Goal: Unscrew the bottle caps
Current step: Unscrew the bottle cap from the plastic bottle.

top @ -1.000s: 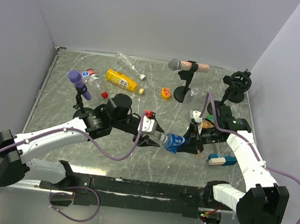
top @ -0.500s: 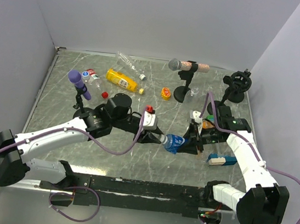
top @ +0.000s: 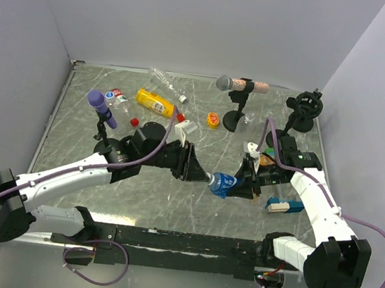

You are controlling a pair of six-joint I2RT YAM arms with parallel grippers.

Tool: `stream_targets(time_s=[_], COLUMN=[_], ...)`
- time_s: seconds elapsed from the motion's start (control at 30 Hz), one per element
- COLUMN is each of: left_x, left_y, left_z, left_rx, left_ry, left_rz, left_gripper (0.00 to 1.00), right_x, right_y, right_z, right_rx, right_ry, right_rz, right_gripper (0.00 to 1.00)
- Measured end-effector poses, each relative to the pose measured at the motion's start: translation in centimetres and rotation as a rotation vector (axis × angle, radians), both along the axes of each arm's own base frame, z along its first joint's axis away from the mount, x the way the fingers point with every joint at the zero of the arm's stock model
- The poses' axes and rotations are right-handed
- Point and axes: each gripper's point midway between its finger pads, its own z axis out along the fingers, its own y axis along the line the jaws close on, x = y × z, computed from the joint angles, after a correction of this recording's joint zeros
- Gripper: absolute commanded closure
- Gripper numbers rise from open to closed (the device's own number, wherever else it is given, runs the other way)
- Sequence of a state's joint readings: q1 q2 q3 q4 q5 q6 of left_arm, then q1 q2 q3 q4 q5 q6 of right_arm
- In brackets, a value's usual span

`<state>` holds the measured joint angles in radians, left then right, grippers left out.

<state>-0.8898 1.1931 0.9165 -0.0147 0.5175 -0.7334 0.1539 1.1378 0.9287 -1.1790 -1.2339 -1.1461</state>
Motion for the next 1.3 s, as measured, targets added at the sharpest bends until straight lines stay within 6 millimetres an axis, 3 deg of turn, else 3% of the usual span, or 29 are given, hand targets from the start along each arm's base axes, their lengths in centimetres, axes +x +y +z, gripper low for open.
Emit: stream_targets(time_s=[0.17,0.27,0.53,0.6,0.77,0.83,1.03,1.13,1.3], left_x=[0.3,0.3,0.6,0.7,0.7,0.7,-0.1,-0.6,-0.9], left_y=[0.0,-0.1,-0.1,-0.1,0.8,1.2,3.7,4.4,3.7], left_z=[0.1,0.1,0.1,0.4,1.7,2.4,4.7,4.0,1.9], left_rx=[-0.007,-0.008,0.015,0.009,-0.01,-0.019,-0.096,-0.111,-0.066], left_ry=[0.163,0.194,0.204,0.187,0.11,0.049,-0.301,-0.465,-0.728], left_rz=[0.09,0.102,0.121,0.121,0.131,0.13,0.089,0.043,-0.125], left_gripper=[0.96,0.87,0.28,0.2,0.12,0.01,0.03,0.03,0.03], right_x=[0.1,0.1,0.2,0.2,0.3,0.3,0.2,0.3,0.3], right_y=[0.1,0.0,-0.1,-0.1,-0.1,-0.1,-0.1,-0.1,-0.1], right_z=[0.1,0.1,-0.1,-0.2,-0.2,-0.3,-0.3,-0.3,-0.3], right_rx=[0.004,0.003,-0.009,-0.012,-0.016,-0.017,-0.017,-0.017,-0.017], right_ry=[-0.002,-0.003,-0.01,-0.011,-0.011,-0.011,-0.011,-0.011,-0.012], right_rz=[0.0,-0.001,-0.003,-0.003,-0.004,-0.004,-0.004,-0.004,-0.004], right_gripper=[0.84,0.84,0.84,0.84,0.84,0.84,0.84,0.84,0.84])
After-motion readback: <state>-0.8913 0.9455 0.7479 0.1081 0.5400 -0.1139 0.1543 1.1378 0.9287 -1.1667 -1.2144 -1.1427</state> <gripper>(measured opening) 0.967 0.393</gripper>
